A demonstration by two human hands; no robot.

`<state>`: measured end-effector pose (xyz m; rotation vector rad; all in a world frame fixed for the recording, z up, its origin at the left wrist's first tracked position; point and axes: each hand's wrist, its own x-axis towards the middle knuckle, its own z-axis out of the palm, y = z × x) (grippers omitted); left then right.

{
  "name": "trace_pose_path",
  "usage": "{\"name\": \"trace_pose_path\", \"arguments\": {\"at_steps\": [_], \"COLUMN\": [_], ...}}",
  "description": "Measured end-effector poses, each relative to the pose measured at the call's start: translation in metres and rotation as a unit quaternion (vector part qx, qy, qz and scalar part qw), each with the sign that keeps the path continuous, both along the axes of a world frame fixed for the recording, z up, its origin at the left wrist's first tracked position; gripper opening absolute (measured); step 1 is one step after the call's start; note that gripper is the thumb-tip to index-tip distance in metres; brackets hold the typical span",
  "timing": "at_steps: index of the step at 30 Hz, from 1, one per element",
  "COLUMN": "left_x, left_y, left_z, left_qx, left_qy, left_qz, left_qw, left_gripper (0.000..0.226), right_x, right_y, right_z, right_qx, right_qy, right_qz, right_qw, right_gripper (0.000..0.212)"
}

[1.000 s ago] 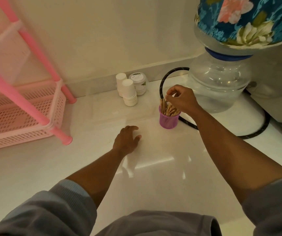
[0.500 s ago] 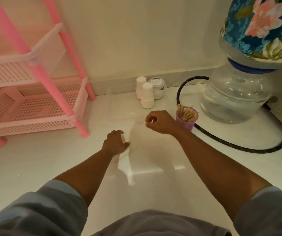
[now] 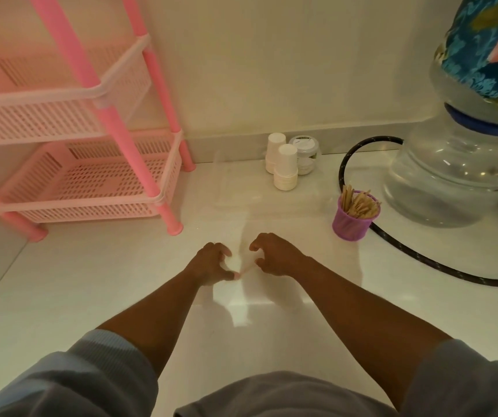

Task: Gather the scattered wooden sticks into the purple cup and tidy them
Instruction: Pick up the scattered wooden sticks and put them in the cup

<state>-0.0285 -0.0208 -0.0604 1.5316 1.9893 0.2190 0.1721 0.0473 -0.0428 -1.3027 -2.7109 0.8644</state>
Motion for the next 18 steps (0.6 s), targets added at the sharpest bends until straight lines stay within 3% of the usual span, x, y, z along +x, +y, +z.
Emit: {"name": "trace_pose_path", "arguments": {"at_steps": [3,7,12,16,18], "left_x": [0.001,0.003,-0.002,-0.006,-0.010], "left_y": [-0.003,-0.004,-0.004,-0.006,-0.007], "left_z": [-0.003,0.000,0.009,0.018,0.018], "left_qx": [0.020,0.017,-0.015,-0.041,-0.019], "left_qy": [-0.049,-0.064,-0.070,-0.082,-0.079], "left_qz": [0.027,0.049,-0.020,-0.070,-0.052], "left_qw": [0.998,0.997,0.997,0.993,0.995], "left_gripper": [0.035,0.019,0.016,0.023,0.023], "right_x": [-0.007,-0.010,-0.010,-0.014,-0.015], "right_y": [-0.007,-0.012,-0.009,-0.010,-0.012], "right_z": [-0.014,-0.023,-0.021,-0.021,-0.020], "right_qx": [-0.004,0.036,0.040,0.068,0.083], "right_qy": [-0.028,-0.054,-0.050,-0.048,-0.060], "right_qz": [0.015,0.055,0.062,0.093,0.123], "right_qw": [0.999,0.996,0.996,0.992,0.987], "right_gripper": [0.038,0.014,0.017,0.038,0.027]}}
